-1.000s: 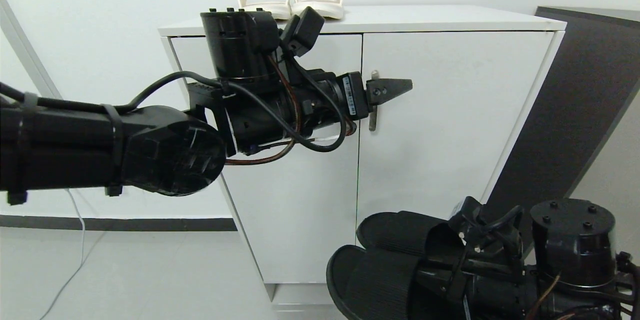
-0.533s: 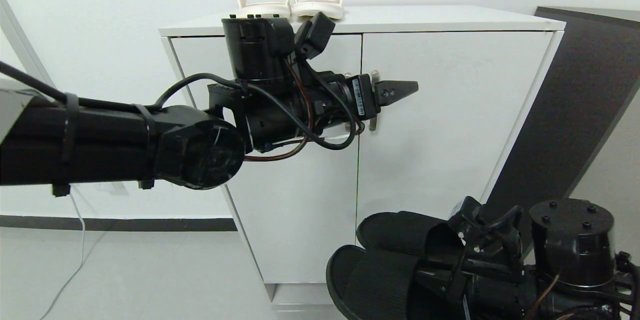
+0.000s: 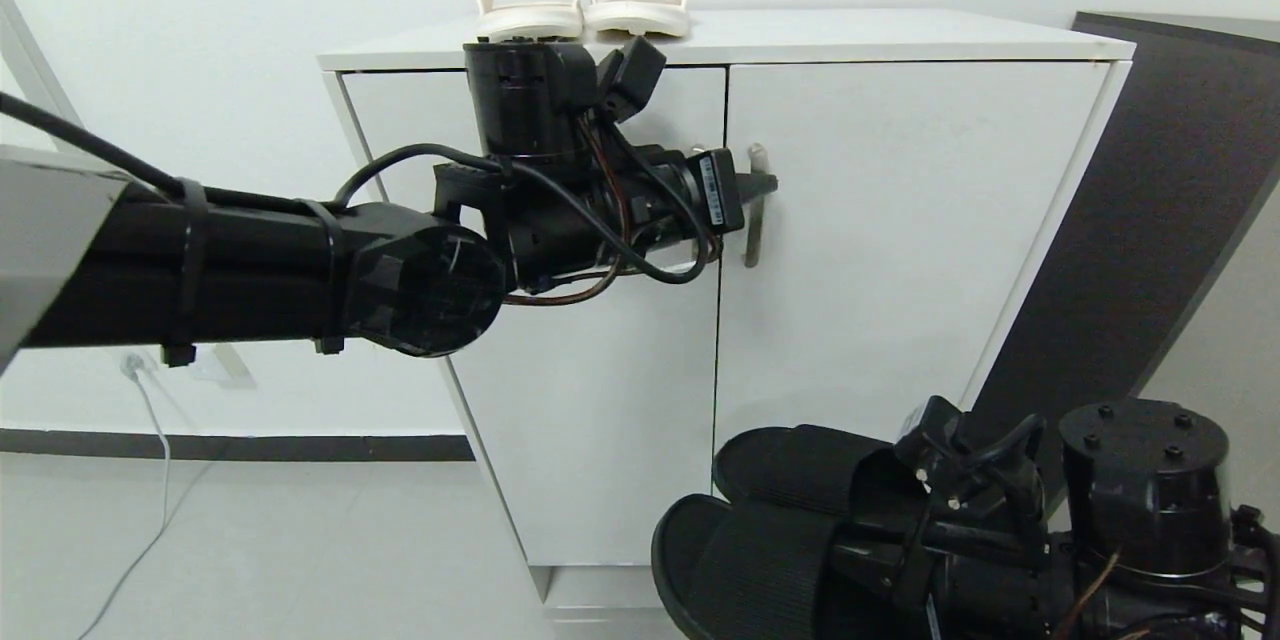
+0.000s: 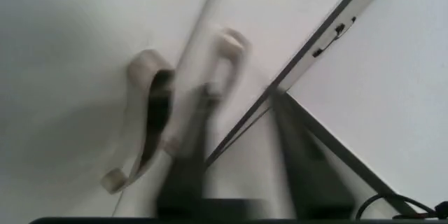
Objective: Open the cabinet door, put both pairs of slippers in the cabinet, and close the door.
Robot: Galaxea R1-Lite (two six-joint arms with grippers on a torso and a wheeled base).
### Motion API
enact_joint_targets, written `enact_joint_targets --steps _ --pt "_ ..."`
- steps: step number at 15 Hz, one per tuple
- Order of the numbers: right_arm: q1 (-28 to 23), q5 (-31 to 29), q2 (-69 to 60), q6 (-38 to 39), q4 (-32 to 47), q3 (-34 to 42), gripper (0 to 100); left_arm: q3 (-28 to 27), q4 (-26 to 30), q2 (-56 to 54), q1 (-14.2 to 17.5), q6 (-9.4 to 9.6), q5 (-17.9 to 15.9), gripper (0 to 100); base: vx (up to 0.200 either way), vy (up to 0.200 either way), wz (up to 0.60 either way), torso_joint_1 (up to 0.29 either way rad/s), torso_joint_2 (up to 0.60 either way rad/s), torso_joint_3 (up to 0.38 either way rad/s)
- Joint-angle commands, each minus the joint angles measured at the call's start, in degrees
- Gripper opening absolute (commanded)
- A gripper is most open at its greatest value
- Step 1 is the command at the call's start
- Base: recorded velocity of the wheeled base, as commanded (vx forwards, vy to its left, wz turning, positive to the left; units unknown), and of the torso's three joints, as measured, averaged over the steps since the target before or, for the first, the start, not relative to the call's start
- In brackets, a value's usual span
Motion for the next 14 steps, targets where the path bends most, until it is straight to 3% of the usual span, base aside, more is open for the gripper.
enact_joint_targets --steps 1,4,8,14 --pt "0.55 0.17 -0.27 -0.63 -0.09 0.53 0 0.63 -0.10 -0.85 -0.23 -0.05 -0.28 0 0.000 0.000 0.00 0.000 0.00 0.000" --pt "1.08 1.05 -0.88 -0.72 -0.09 0.97 0 3.36 -0.18 -3.23 -1.02 -0.05 -0.28 0 0.000 0.000 0.00 0.000 0.00 0.000" --pt "1.61 8.96 -4.57 -0.72 0.00 3.61 0 11.09 -2.29 -8.59 -2.96 0.12 -0.28 0 0.000 0.000 0.00 0.000 0.00 0.000" --pt "3.10 9.84 -5.10 -0.81 0.00 4.66 0 18.56 -2.73 -17.20 -5.15 0.30 -0.01 0 0.000 0.000 0.00 0.000 0.00 0.000"
